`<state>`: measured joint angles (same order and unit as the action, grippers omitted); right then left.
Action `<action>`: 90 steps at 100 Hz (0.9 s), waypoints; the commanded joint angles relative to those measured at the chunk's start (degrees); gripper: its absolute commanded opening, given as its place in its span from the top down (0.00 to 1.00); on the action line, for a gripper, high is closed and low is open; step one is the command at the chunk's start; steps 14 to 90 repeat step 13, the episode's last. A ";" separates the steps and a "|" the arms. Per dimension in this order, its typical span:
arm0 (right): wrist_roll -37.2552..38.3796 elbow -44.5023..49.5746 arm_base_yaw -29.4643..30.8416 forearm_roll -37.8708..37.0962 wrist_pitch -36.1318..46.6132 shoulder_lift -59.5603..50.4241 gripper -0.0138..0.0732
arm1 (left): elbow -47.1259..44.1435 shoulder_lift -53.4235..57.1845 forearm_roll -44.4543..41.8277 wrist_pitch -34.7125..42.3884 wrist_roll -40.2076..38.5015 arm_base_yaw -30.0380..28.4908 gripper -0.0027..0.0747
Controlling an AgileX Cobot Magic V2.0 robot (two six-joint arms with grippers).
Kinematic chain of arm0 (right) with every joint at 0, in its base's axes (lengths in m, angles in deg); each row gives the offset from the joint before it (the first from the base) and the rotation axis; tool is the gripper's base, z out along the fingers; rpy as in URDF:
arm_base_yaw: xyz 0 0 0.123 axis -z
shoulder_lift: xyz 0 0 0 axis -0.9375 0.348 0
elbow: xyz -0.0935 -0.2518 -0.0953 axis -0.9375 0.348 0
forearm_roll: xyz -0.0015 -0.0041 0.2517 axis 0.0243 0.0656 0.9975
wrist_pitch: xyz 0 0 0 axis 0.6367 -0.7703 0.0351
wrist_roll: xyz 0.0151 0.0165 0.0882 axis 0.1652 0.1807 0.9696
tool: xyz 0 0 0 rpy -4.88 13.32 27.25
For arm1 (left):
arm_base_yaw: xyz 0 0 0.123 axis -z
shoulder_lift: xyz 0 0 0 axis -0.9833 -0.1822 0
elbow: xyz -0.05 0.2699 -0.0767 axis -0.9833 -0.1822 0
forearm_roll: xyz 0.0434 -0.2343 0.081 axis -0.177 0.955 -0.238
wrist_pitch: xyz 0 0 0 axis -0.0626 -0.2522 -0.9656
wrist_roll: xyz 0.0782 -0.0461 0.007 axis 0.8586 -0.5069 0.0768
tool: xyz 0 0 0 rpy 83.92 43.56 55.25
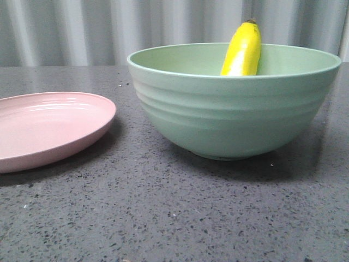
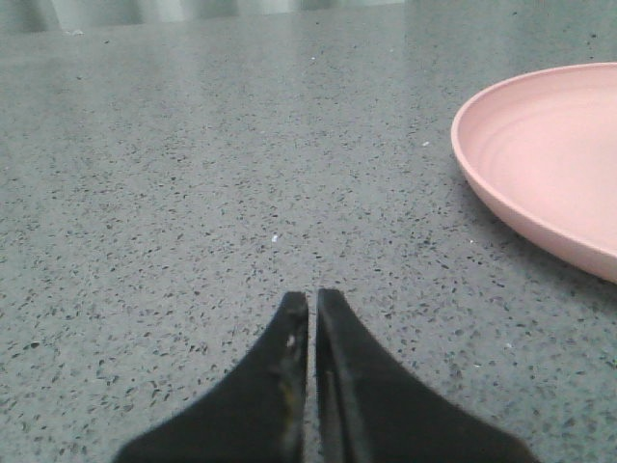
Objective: Transfer banana from pink plate to green bowl
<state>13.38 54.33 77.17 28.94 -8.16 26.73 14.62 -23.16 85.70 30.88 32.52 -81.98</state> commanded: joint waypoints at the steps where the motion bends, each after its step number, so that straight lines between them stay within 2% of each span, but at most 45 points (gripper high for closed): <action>1: -0.63 1.17 0.32 0.06 1.14 -1.34 0.92 | -0.65 1.64 0.10 3.49 -0.54 -0.06 0.99; 90: -0.63 1.17 0.32 0.06 1.14 -1.34 0.92 | -0.65 1.64 0.10 3.49 -0.54 -0.06 0.99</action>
